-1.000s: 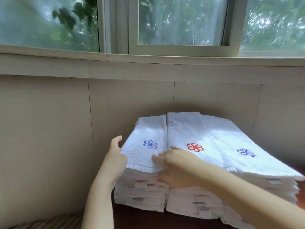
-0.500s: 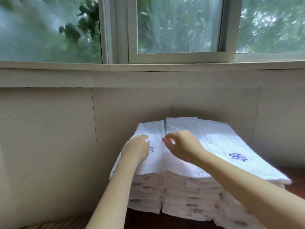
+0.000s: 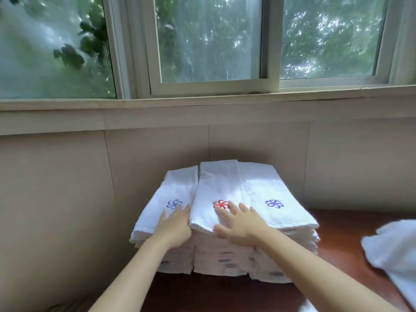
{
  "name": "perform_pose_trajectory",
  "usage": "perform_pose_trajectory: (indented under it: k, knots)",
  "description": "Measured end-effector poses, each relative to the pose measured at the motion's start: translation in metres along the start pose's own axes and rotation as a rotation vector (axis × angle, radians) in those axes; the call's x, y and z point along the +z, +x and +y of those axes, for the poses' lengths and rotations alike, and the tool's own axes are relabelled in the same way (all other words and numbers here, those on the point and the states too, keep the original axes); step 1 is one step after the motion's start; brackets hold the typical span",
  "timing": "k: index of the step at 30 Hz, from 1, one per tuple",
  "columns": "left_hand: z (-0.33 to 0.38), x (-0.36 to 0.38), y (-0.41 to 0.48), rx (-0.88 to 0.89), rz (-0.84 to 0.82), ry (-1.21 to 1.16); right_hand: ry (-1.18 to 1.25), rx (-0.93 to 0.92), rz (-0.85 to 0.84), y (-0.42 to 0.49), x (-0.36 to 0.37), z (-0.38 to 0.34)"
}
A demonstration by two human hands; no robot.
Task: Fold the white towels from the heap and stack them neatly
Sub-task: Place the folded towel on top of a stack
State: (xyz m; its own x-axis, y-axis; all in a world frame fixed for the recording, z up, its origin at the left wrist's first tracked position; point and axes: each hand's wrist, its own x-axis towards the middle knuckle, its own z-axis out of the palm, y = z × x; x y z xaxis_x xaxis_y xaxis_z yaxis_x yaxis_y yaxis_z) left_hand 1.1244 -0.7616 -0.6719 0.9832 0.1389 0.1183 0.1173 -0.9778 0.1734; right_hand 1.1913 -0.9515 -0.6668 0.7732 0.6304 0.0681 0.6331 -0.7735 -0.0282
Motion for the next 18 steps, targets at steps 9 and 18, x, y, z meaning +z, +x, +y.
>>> perform_pose_trajectory:
  k: [9,18]
  knots:
    - [0.052,0.046,-0.115,-0.103,0.252,-0.378,0.095,-0.145,0.125,-0.149,0.058,0.033]
    - [0.22,0.099,-0.107,0.222,0.008,-0.366,0.105,0.542,0.296,-0.283,0.082,0.201]
